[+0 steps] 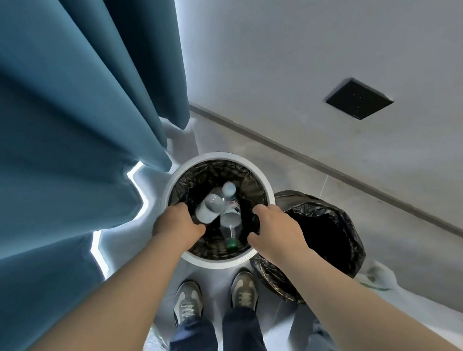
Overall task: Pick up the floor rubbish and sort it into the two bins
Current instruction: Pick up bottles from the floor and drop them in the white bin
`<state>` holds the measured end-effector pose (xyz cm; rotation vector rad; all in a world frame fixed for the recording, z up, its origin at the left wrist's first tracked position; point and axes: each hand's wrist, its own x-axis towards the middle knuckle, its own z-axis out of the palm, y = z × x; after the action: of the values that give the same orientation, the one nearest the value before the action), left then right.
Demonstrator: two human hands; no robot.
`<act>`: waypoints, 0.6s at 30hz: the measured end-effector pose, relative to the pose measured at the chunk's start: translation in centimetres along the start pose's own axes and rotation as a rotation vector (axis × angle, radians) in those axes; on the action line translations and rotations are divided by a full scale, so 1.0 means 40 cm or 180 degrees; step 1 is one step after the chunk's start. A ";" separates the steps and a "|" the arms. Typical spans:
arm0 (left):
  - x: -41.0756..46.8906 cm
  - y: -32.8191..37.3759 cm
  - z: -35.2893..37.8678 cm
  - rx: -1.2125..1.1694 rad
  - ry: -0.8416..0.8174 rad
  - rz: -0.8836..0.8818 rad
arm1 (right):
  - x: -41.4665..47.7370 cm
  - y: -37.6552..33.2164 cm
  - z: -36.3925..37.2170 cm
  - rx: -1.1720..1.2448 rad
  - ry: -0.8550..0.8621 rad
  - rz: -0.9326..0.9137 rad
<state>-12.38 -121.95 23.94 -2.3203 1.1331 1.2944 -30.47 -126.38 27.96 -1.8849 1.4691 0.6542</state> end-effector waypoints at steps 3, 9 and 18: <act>-0.039 -0.001 -0.008 0.0182 -0.0052 0.0231 | -0.017 -0.004 -0.015 -0.0188 0.0011 -0.0052; -0.158 0.006 -0.055 0.0646 -0.0030 0.0741 | -0.088 -0.028 -0.070 -0.0524 0.0055 -0.0251; -0.412 0.011 -0.216 0.0998 0.0123 0.1416 | -0.300 -0.093 -0.201 -0.0698 0.0234 -0.0491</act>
<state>-12.42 -118.59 42.24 -1.9383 1.7946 1.0992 -29.86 -124.09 42.70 -2.1868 1.3239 0.7026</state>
